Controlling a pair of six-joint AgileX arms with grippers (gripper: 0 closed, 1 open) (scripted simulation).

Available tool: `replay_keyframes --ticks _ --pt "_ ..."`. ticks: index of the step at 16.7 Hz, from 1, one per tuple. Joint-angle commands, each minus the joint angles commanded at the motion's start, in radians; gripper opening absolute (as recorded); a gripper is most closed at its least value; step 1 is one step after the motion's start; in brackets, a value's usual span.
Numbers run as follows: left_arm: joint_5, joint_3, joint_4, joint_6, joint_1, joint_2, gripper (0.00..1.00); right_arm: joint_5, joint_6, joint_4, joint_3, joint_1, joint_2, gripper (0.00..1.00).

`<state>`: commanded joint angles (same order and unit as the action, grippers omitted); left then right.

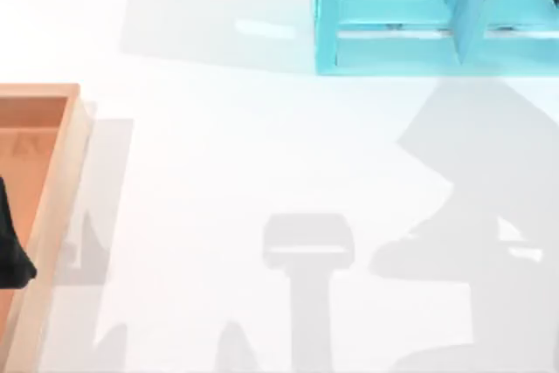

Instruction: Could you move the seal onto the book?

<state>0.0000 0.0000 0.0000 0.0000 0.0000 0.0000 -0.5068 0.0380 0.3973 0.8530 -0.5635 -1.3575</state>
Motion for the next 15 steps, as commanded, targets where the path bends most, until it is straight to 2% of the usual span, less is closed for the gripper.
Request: replay_keyframes --ticks 6,8,11,15 --pt "0.0 0.0 0.0 0.0 0.0 0.0 1.0 0.0 -0.002 -0.002 -0.002 0.004 -0.002 0.0" --pt "0.0 0.0 0.0 0.0 0.0 0.0 1.0 0.029 0.023 0.01 0.011 0.032 -0.005 0.0" --pt "0.0 0.0 0.0 0.0 0.0 0.0 1.0 0.141 0.113 0.042 0.053 0.153 -0.026 0.0" --pt "0.0 0.0 0.0 0.0 0.0 0.0 1.0 0.381 0.295 0.079 0.122 0.431 -0.094 0.0"
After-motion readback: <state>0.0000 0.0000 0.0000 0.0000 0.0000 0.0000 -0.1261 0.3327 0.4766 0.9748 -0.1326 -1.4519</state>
